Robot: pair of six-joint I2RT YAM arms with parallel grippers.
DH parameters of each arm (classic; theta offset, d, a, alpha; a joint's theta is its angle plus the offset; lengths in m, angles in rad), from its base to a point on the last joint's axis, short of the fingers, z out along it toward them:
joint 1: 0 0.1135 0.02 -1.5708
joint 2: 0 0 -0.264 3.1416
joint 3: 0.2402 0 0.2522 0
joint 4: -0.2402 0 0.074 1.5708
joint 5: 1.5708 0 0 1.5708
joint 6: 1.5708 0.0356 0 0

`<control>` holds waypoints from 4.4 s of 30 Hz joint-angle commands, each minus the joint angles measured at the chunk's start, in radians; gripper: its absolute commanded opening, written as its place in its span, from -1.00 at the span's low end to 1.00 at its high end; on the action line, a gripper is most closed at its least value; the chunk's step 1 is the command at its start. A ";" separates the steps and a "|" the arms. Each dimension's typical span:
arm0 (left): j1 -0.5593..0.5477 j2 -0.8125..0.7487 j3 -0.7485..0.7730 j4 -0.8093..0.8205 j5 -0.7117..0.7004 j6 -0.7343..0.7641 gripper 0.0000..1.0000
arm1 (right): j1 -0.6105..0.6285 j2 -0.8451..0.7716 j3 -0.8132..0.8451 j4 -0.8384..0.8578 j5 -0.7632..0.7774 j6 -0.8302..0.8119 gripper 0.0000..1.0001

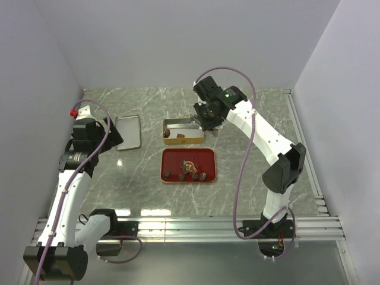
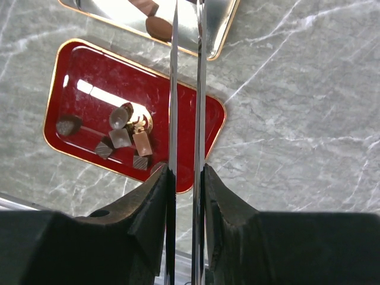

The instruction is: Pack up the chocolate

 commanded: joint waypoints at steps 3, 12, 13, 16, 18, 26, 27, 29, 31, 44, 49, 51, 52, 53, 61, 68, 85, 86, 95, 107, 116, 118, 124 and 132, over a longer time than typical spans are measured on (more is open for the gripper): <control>0.004 -0.023 0.010 -0.003 -0.013 0.006 0.99 | -0.003 -0.015 0.023 0.013 -0.013 -0.019 -0.26; 0.005 -0.005 0.019 0.005 -0.013 0.012 0.99 | -0.006 -0.007 0.026 0.010 -0.013 -0.016 0.00; 0.005 -0.003 0.020 0.005 -0.013 0.010 0.99 | -0.006 -0.007 0.027 0.009 -0.013 -0.016 0.00; 0.005 -0.002 0.020 0.009 -0.013 0.010 0.99 | -0.006 -0.015 0.029 0.009 -0.017 -0.017 -0.03; 0.005 -0.002 0.019 0.008 -0.013 0.009 0.99 | -0.006 -0.029 0.029 0.009 -0.022 -0.019 -0.04; 0.005 -0.003 0.007 0.015 -0.006 0.000 0.99 | 0.024 -0.130 -0.072 -0.024 -0.062 -0.006 -0.07; 0.005 -0.003 0.005 0.015 -0.004 -0.002 0.99 | 0.035 -0.156 -0.089 -0.028 -0.063 0.001 -0.07; 0.005 -0.003 0.004 0.018 -0.001 -0.005 0.99 | 0.069 -0.179 -0.142 -0.031 -0.062 0.018 -0.08; 0.005 -0.002 -0.001 0.015 0.002 -0.005 0.99 | 0.089 -0.210 -0.182 -0.027 -0.060 0.035 -0.08; 0.005 -0.006 -0.018 0.008 0.019 0.006 0.99 | 0.219 -0.224 -0.321 0.035 -0.102 0.188 -0.05; 0.005 -0.005 -0.018 0.011 0.022 0.010 0.99 | 0.224 -0.221 -0.333 0.021 -0.103 0.191 -0.01; 0.005 -0.003 -0.019 0.012 0.022 0.014 0.99 | 0.227 -0.218 -0.338 0.016 -0.103 0.195 0.00; 0.005 -0.002 -0.019 0.012 0.024 0.015 0.99 | 0.225 -0.216 -0.341 0.013 -0.103 0.195 0.00; 0.005 -0.003 -0.019 0.012 0.024 0.015 0.99 | 0.225 -0.213 -0.348 0.012 -0.103 0.196 0.00; 0.005 0.000 -0.021 0.017 0.024 0.017 0.99 | 0.227 -0.185 -0.367 0.022 -0.126 0.188 0.00; 0.005 0.015 -0.022 0.029 0.030 0.020 0.99 | 0.225 -0.150 -0.362 0.029 -0.146 0.179 -0.01; 0.005 0.049 -0.018 0.049 0.027 0.021 0.99 | 0.228 -0.093 -0.373 0.050 -0.174 0.149 -0.08; 0.005 0.051 -0.013 0.049 0.027 0.020 0.99 | 0.228 -0.090 -0.376 0.052 -0.174 0.147 -0.11; 0.005 0.078 0.011 0.067 0.025 0.020 0.99 | 0.225 -0.081 -0.368 0.071 -0.155 0.121 -0.29; 0.005 0.100 0.051 0.075 0.022 0.017 0.99 | 0.215 -0.102 -0.252 0.044 -0.125 0.106 -0.34; 0.005 0.089 0.063 0.055 0.007 0.026 0.99 | 0.164 -0.096 -0.161 0.032 -0.108 0.093 -0.34; 0.005 0.086 0.063 0.055 0.005 0.024 0.99 | 0.129 -0.090 -0.135 0.035 -0.108 0.084 -0.34; 0.005 0.078 0.068 0.049 0.002 0.021 0.99 | 0.034 -0.044 -0.017 0.015 -0.080 0.043 -0.34; 0.005 0.075 0.073 0.046 -0.001 0.023 0.99 | -0.022 -0.009 0.040 -0.001 -0.080 0.009 -0.33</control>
